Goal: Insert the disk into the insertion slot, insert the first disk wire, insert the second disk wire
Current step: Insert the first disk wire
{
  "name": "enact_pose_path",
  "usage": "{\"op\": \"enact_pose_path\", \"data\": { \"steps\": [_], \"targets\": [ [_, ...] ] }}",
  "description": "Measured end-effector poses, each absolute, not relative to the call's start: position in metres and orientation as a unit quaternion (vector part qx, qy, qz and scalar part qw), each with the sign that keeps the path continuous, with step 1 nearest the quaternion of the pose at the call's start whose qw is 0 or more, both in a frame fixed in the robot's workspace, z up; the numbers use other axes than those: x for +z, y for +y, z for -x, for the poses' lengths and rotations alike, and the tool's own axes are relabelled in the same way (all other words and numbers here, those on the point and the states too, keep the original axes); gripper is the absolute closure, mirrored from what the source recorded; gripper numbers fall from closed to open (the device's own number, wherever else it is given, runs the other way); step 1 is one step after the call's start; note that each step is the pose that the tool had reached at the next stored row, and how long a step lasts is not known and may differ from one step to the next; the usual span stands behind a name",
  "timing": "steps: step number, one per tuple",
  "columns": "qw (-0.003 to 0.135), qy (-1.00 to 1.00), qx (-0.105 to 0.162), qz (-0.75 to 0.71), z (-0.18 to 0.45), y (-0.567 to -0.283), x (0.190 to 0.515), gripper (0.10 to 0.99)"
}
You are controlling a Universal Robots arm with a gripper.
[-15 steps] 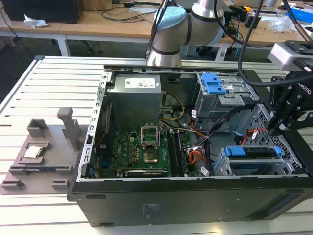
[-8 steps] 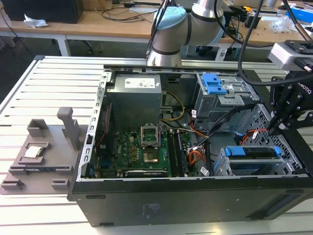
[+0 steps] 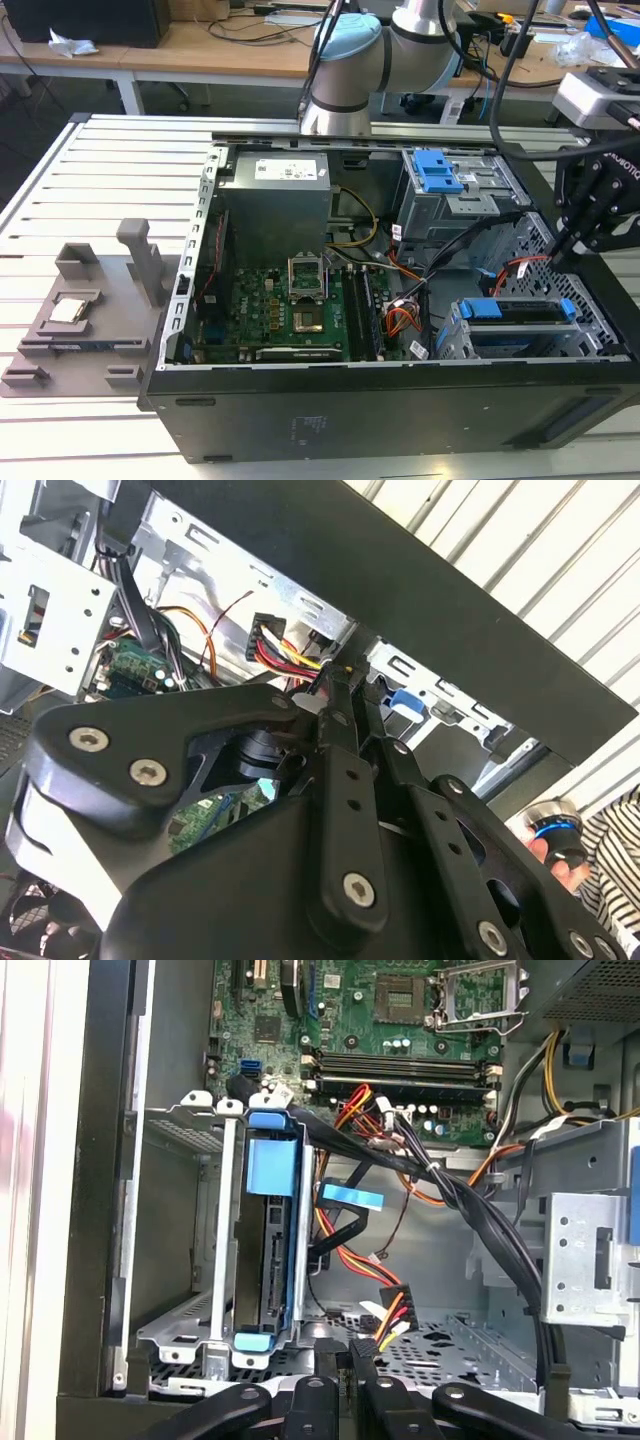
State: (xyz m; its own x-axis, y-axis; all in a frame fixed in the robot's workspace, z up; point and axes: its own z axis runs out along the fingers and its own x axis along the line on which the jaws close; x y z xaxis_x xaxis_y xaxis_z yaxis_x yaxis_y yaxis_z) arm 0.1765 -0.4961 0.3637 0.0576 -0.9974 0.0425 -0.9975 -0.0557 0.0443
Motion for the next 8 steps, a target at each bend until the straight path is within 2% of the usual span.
{"op": "enact_pose_path", "data": {
  "steps": [8],
  "targets": [
    [0.030, -0.686, 0.000, -0.727, -0.1735, -0.4961, 0.3661, 0.918]
  ]
}}
